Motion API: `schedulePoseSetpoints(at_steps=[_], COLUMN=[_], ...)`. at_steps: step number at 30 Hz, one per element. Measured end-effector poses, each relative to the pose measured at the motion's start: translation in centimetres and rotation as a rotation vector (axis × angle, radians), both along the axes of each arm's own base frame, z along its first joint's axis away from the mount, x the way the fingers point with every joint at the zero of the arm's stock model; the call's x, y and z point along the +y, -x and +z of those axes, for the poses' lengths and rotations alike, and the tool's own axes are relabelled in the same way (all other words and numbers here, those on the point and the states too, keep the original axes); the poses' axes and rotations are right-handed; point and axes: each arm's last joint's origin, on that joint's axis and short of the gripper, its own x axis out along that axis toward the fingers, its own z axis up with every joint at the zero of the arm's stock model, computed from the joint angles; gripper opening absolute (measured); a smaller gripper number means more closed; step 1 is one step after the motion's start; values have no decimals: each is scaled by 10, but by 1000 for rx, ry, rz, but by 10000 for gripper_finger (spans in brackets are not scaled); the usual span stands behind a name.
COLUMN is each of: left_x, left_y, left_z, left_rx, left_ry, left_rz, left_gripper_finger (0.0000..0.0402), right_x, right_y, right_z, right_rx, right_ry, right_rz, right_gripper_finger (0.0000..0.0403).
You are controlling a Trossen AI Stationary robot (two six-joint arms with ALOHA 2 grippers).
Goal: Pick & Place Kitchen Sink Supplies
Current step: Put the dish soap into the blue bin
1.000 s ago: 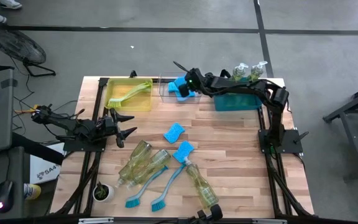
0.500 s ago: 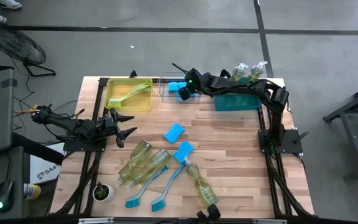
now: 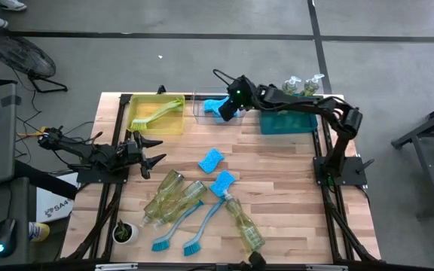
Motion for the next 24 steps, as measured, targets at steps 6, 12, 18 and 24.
schedulePoseSetpoints(at_steps=[6,12,18,24], left_x=[0,0,0,0], left_y=[0,0,0,0], left_z=[0,0,0,0], left_rx=[0,0,0,-9], left_ry=[0,0,2,29], left_rz=[7,7,10,8], left_gripper_finger=[250,250,250,250], right_x=[25,78,146,204], right_y=[11,20,28,30], right_z=[30,46,49,44], right_rx=[-47,25,132,199], right_ry=[-62,-158,-320,-451], right_rz=[157,246,318,394], right_gripper_finger=[169,170,170,170])
